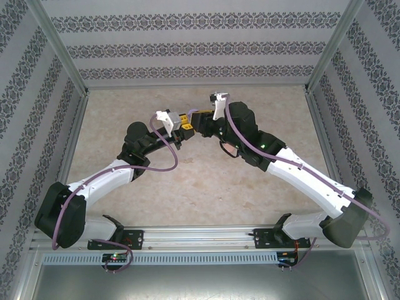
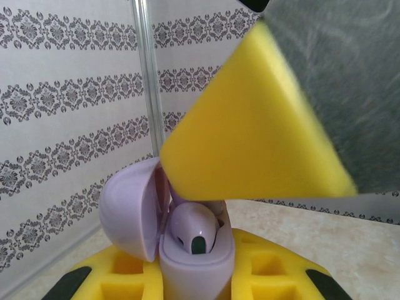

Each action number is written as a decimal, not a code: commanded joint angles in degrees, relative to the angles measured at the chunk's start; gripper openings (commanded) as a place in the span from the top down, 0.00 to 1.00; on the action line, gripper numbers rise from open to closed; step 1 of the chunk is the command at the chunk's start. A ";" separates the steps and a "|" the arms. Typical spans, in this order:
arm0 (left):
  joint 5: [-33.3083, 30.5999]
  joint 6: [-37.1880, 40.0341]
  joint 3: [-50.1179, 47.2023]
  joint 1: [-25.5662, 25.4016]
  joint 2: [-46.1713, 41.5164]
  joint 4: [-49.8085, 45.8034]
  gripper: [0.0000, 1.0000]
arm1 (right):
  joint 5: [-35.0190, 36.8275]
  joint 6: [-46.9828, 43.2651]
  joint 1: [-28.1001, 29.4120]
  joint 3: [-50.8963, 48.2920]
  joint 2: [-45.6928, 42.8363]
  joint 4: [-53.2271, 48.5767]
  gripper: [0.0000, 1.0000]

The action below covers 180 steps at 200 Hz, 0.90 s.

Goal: Insert the wireless bluetooth earbuds into the charging case

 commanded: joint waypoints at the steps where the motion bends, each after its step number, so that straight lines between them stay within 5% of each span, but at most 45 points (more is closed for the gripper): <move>1: 0.11 0.65 2.38 -1.07 -0.18 3.60 1.00 | 1.64 0.97 -0.25 1.86 1.28 -3.52 0.60; 115: -0.41 0.83 1.31 -1.25 0.22 3.53 1.00 | -0.35 1.93 -3.73 6.33 -4.03 -7.44 0.39; 148: 0.11 1.46 0.47 -1.27 0.03 2.30 1.00 | -2.39 1.07 -6.37 10.86 -2.17 -12.93 0.41; 180: 1.73 4.32 0.44 -1.24 -0.65 -2.80 1.00 | -8.10 -0.12 -8.92 17.97 3.90 -20.36 0.56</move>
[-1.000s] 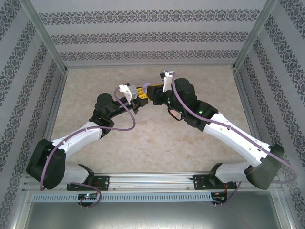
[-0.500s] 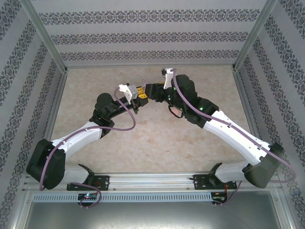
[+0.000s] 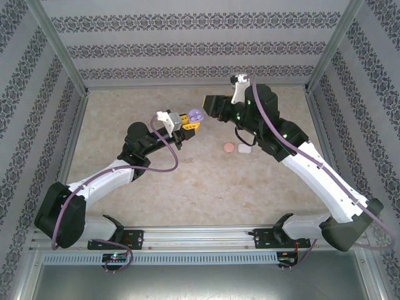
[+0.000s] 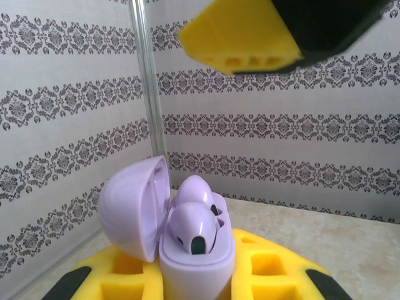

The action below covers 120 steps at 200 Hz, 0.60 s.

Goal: Insert the wireless bluetooth earbuds into the charging case

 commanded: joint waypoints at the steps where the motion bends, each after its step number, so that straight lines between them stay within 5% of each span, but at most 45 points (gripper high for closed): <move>1: 1.91 3.28 0.29 -0.83 -0.66 -2.82 1.00 | -5.32 -1.77 -1.31 5.09 4.53 -7.42 0.56; 48: 3.14 8.04 0.22 -0.83 -1.30 -8.28 1.00 | -10.88 -5.18 -2.28 16.00 15.18 -18.27 0.86; 120: 1.98 7.86 1.34 -0.78 0.84 -6.83 1.00 | -18.11 -6.92 -2.06 14.22 18.69 -23.43 0.97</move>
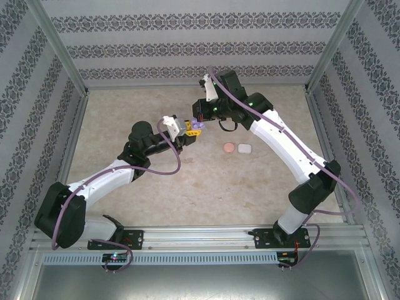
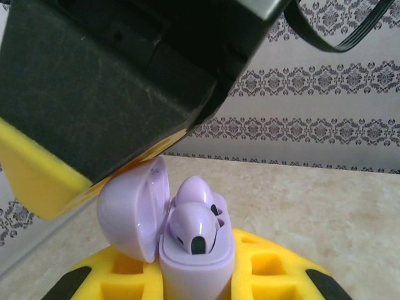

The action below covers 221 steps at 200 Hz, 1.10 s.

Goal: Insert the wireless bluetooth earbuds into the charging case

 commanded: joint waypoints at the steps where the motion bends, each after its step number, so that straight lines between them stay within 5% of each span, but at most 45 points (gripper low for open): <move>1: -0.25 0.98 1.39 -0.65 0.76 1.66 1.00 | -4.47 -1.40 -0.04 -3.01 -3.09 -3.47 0.97; 37: -1.47 -0.22 2.94 -0.50 3.19 1.52 1.00 | -1.52 0.93 -0.46 -14.91 -14.25 -0.98 0.97; 80: -4.85 -8.91 5.03 -0.26 9.03 0.68 1.00 | 6.78 10.33 -10.48 -28.24 -23.80 7.20 0.88; 154: -6.10 -26.80 24.75 -0.19 26.90 -33.94 1.00 | 10.72 12.74 -16.18 -44.19 -26.20 12.64 0.76; 221: -6.25 -37.71 27.60 -0.46 36.34 -35.92 1.00 | 10.52 12.21 -17.79 -47.10 -26.38 13.76 0.70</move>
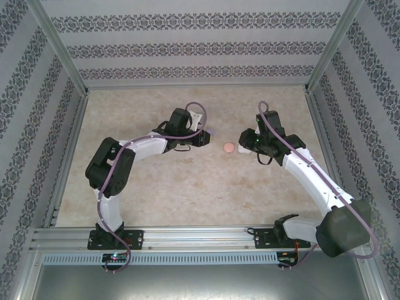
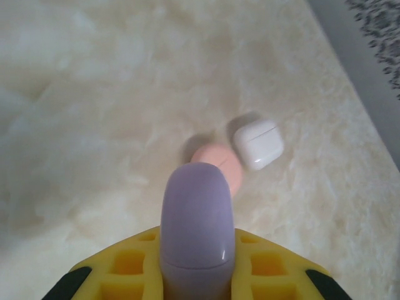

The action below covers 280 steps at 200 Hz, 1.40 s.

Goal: Insert the wireless bluetooth earbuds into the charging case

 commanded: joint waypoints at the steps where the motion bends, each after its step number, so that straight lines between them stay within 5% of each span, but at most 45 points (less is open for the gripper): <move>1: 0.27 -6.08 1.44 0.01 1.74 -3.02 1.00 | 0.88 0.08 -0.59 -0.89 -1.22 1.85 0.70; 54: 0.02 -9.25 1.79 0.06 6.08 -3.24 0.95 | 0.80 -0.32 -1.29 -1.03 -1.45 1.94 0.69; 94: -1.05 -9.06 2.21 0.09 7.41 -4.51 0.83 | 0.63 -0.50 -1.69 -0.38 -1.64 1.45 0.68; 187: -7.98 -4.40 0.00 2.81 0.27 -9.39 0.21 | 0.51 -1.72 -3.57 1.86 -4.38 -1.17 0.38; 197: -8.52 -3.57 -0.57 3.68 -1.91 -10.17 0.00 | 0.90 -2.14 -4.13 2.15 -4.91 -1.72 0.29; 214: -10.22 -2.05 -2.00 5.50 -6.57 -11.10 0.00 | 2.29 -3.34 -5.10 2.31 -5.99 -2.55 0.02; 280: -26.84 11.46 -7.89 9.16 -29.24 -13.62 0.00 | 20.90 -10.32 -7.71 1.81 -8.96 -1.20 0.02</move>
